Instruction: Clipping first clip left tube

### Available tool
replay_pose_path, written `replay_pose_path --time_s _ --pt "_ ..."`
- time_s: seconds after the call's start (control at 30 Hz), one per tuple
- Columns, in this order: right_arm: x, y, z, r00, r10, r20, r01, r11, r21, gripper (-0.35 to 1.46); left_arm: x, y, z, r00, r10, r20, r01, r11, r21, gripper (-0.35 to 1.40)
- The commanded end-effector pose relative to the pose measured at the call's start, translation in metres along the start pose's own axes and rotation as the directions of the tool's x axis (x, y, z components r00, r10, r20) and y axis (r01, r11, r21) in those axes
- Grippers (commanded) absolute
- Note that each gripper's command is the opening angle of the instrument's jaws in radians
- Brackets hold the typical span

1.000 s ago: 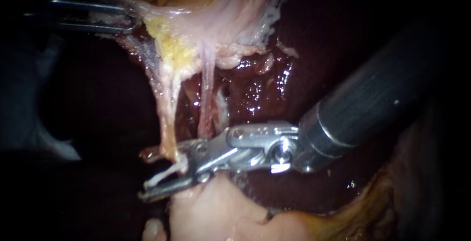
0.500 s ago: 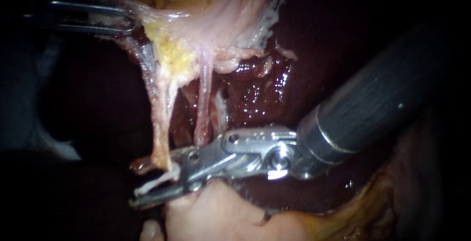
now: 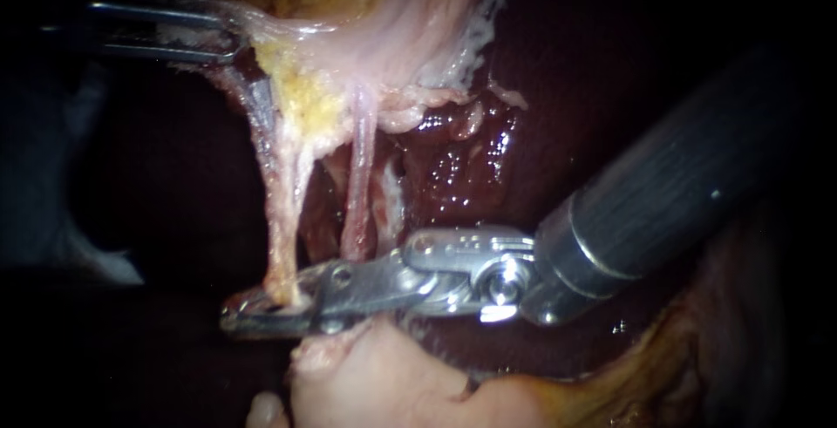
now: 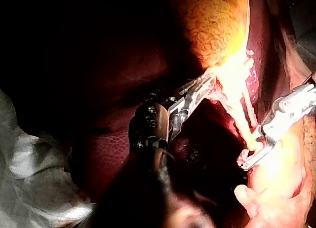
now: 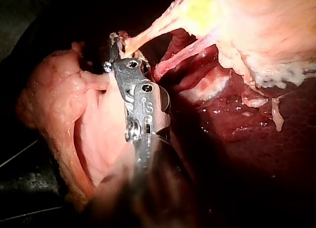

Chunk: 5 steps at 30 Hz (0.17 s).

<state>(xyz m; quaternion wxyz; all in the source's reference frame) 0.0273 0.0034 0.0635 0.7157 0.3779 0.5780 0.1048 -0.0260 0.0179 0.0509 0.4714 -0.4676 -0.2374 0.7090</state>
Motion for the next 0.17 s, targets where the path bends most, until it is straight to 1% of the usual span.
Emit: replay_pose_path --time_s 0.03,0.17 --pt "-0.0001 0.0001 0.0000 1.000 0.000 0.001 0.000 1.000 0.001 -0.35 0.0000 0.0000 0.0000 1.0000 -0.001 0.000 0.001 1.000 0.000 -0.35" --pt "-0.0002 0.0003 -0.0002 1.000 0.005 0.001 -0.005 1.000 0.001 -0.35 0.0001 0.0000 0.0000 1.0000 -0.001 0.000 0.001 1.000 0.000 -0.35"
